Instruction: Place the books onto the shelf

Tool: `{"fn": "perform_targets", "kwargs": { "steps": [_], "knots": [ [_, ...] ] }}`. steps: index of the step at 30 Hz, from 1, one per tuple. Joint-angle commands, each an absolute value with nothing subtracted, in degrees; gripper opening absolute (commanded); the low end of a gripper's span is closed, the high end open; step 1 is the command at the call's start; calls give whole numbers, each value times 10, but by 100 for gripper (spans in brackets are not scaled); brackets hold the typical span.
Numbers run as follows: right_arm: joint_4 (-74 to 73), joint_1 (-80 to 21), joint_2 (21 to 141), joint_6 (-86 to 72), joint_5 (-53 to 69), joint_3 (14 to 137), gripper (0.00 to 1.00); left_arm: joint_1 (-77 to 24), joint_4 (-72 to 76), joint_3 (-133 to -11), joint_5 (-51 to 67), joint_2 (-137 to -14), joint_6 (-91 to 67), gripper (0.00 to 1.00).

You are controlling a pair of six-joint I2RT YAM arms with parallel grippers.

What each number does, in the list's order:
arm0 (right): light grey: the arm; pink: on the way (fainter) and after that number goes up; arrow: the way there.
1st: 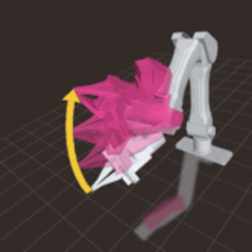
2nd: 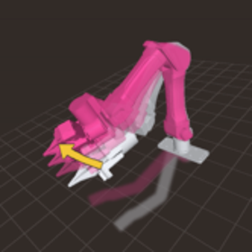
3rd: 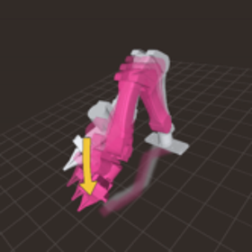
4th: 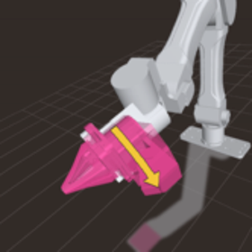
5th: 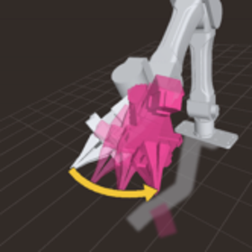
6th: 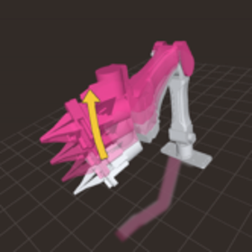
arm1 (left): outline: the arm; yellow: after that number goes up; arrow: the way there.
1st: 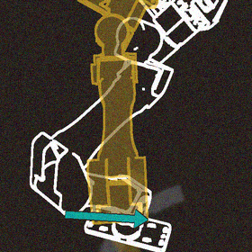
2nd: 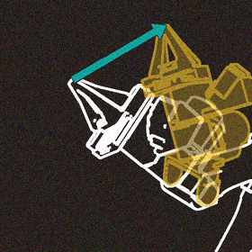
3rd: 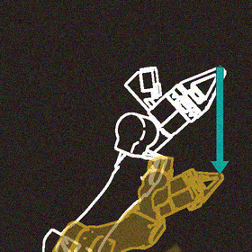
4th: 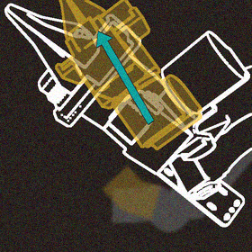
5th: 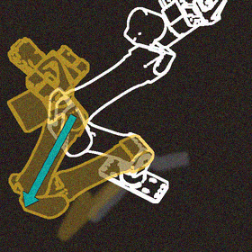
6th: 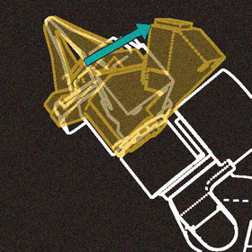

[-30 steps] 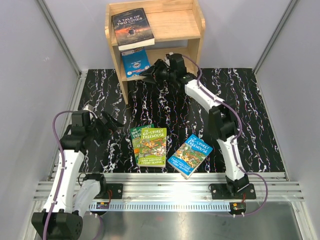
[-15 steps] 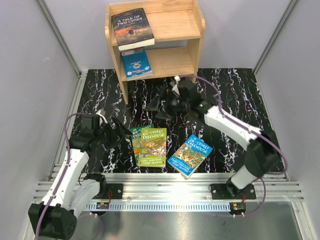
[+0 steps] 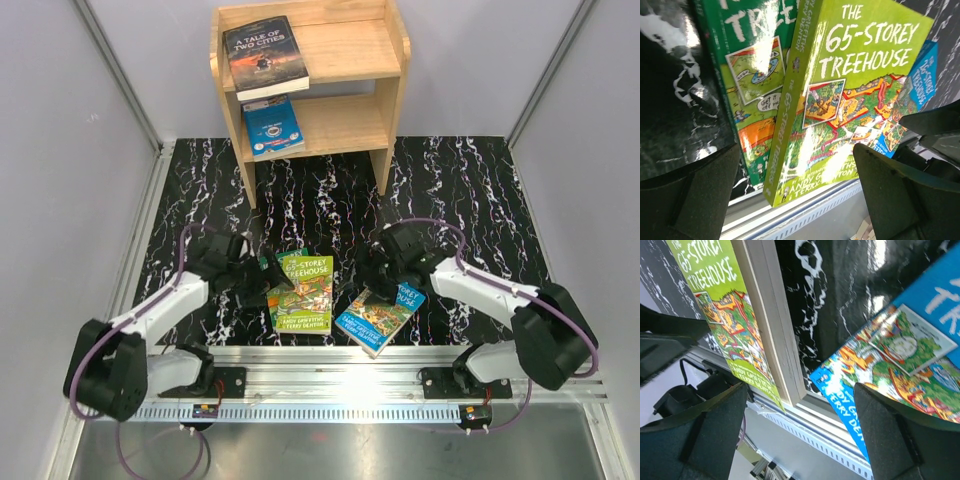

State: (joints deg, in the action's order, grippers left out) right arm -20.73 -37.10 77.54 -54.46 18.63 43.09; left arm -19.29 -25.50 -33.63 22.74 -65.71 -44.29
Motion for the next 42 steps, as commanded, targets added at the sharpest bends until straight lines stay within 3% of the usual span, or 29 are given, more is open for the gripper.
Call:
{"fn": "perform_targets", "kwargs": {
  "steps": [1, 13, 17, 21, 24, 28, 30, 31, 37, 42],
  "knots": [
    [-145, -372, 805, -537, 182, 453, 94, -215, -189, -361, 218, -697, -457, 99],
    [-79, -374, 963, -491, 238, 505, 92, -260, -156, -367, 214, -765, -474, 99],
    [-77, -374, 991, -478, 253, 519, 86, -265, -146, -366, 220, -779, -482, 99],
    [-94, -374, 987, -465, 253, 534, 68, -267, -139, -359, 222, -782, -490, 99],
    [-120, -374, 970, -453, 244, 546, 44, -268, -140, -357, 224, -782, -490, 99],
    [-151, -374, 941, -442, 228, 552, 28, -268, -141, -355, 224, -776, -490, 99],
    [-171, -374, 921, -439, 215, 552, 25, -269, -142, -353, 224, -772, -490, 99],
    [-176, -374, 914, -438, 211, 549, 17, -269, -142, -353, 224, -767, -491, 99],
    [-211, -374, 854, -436, 192, 547, 0, -270, -155, -353, 220, -743, -488, 99],
    [-273, -374, 796, -423, 170, 592, 0, -269, -198, -359, 200, -688, -475, 99]
  ]
}}
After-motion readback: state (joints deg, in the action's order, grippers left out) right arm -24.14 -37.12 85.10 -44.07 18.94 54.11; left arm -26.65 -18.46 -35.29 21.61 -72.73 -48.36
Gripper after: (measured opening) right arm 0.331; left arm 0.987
